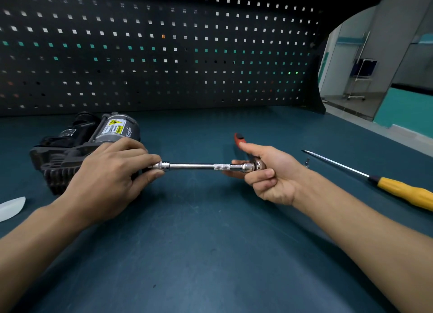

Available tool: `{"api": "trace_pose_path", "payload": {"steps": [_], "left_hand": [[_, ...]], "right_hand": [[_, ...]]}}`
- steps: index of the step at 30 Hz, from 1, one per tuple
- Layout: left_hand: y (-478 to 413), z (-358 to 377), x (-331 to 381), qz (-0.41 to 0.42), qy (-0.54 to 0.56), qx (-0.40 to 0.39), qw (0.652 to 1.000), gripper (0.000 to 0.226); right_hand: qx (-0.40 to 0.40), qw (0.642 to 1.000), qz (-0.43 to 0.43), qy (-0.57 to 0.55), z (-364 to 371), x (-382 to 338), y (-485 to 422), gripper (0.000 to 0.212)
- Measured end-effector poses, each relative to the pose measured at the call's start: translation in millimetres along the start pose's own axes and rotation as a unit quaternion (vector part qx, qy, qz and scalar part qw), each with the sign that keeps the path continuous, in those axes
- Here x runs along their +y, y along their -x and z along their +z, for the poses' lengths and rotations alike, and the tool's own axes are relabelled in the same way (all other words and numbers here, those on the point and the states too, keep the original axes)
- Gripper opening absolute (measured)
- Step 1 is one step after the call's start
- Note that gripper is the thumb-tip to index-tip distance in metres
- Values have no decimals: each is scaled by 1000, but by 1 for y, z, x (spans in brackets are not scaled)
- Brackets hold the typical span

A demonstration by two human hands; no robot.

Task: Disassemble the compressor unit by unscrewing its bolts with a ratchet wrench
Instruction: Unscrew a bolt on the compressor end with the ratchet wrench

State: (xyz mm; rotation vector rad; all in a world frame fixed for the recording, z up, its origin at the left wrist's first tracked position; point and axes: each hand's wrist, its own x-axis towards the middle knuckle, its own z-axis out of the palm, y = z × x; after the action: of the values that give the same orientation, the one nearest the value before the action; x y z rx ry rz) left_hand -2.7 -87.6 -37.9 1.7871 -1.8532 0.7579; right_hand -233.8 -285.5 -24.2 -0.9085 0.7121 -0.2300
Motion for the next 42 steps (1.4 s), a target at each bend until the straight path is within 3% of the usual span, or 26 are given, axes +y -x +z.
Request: {"api": "trace_pose_path", "payload": {"steps": [9,18,27,31,36,42], "left_hand": [[1,0,1,-25,-8,-15,1000,37],[0,-2,4,-44,-10,-20,999,38],[0,-2,5,-54,-3,-18,998,37],[0,-2,6,-56,-5,-13,998,37],[1,-2,4,-60,-8,-22,998,38],[1,-1,5,-62,-8,-14,998,38]], "right_hand": [[58,984,-112,129,1,9,-6,28],[55,951,-244,179,2,13,-5,28],[45,883,-382,269,-1,13,-6,23],[38,847,-431,309,-6,14,-10,34],[43,815,-472,334,-10,16,-14,18],[66,779,-515,351,-5,17,-11,14]]}}
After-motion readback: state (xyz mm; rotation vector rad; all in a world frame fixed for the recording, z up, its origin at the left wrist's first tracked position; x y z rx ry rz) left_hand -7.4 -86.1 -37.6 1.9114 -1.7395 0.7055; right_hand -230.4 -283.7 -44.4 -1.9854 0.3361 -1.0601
